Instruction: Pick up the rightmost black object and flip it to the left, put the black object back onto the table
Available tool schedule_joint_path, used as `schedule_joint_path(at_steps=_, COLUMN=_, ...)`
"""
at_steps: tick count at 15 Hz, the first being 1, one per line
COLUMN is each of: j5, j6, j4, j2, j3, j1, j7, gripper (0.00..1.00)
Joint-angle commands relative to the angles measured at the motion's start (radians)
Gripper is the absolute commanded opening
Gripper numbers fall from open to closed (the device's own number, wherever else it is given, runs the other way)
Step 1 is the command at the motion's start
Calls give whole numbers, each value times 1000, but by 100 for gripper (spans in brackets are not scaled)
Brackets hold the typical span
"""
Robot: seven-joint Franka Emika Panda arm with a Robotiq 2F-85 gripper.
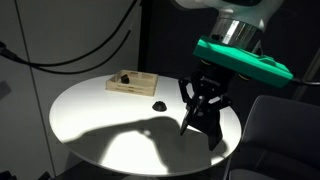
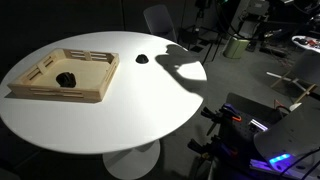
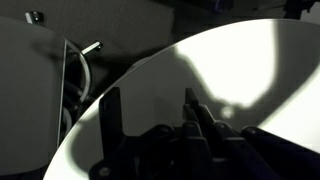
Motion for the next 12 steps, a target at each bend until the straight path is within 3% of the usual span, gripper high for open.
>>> schedule_joint_path(at_steps=1, j5=-74, j6=93, j4=-72, j2=-59, j3=19, j1=31, j7=20, gripper=2)
schedule_joint_path(at_steps=12, j5=-117, j6=268, j4=-154, j2=-51, j3=54, j1=54, j7=-43, gripper=2)
